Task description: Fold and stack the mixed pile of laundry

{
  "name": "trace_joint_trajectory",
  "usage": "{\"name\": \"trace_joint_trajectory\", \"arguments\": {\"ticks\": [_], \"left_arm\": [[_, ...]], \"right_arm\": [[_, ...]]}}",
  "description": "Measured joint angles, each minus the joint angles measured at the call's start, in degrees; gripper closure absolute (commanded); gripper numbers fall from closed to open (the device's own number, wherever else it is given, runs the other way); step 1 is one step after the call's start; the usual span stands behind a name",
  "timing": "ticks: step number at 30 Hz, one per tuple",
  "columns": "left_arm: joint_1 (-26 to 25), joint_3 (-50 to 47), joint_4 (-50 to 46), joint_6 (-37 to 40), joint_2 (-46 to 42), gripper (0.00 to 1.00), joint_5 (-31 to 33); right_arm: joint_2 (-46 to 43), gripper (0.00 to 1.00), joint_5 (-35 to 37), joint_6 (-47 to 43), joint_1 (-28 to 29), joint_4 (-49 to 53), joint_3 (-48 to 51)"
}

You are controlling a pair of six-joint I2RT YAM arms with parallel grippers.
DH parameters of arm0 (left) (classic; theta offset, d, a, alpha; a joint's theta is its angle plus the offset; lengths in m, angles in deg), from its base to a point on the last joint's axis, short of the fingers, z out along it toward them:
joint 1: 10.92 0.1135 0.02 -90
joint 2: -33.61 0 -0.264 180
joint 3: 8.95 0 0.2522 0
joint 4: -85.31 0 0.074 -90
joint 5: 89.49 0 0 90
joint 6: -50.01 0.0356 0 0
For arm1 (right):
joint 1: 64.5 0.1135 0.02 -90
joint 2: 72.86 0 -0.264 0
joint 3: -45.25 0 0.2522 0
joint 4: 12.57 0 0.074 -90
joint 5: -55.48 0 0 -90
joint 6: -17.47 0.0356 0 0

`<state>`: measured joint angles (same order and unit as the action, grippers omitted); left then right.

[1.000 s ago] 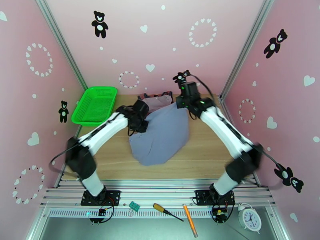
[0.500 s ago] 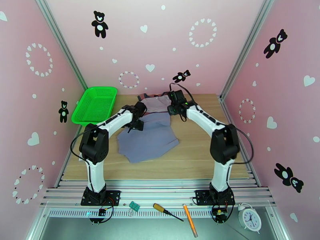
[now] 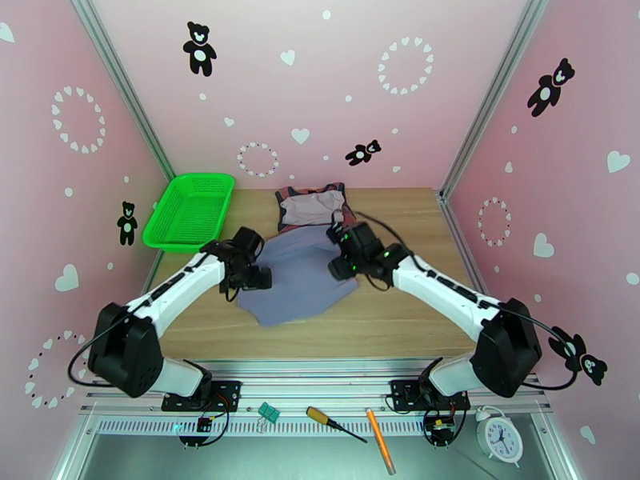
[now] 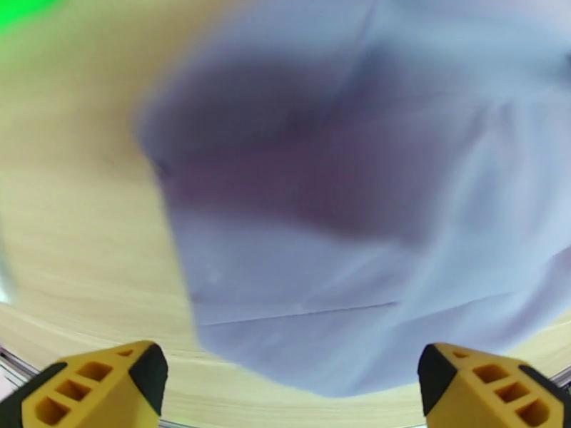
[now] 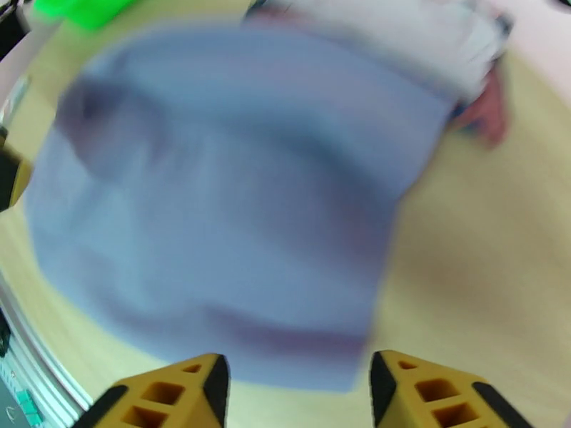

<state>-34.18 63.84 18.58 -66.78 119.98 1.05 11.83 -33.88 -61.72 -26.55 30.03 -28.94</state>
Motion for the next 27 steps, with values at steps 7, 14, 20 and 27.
{"name": "trace_joint_trajectory", "arguments": {"ticks": [7, 14, 20, 27], "left_arm": [[0.2, -2.0, 8.5, -2.1, 8.9, 0.02, -2.5], [0.3, -1.8, 11.6, -3.1, 11.3, 0.98, -1.6], [0.3, 0.0, 10.1, -3.2, 8.3, 1.0, -2.0], [0.2, 9.8, 1.3, -1.0, 5.5, 0.92, -2.6]], "right_arm": [[4.6, 0.18, 7.8, 6.8, -0.4, -2.6, 5.6], [12.0, 0.33, 3.5, 10.6, -4.5, -10.5, 6.0], [15.0, 0.88, -5.6, 14.0, -6.1, -13.2, 5.9], [8.2, 1.0, -13.5, 15.3, -5.8, -6.6, 4.5]]}}
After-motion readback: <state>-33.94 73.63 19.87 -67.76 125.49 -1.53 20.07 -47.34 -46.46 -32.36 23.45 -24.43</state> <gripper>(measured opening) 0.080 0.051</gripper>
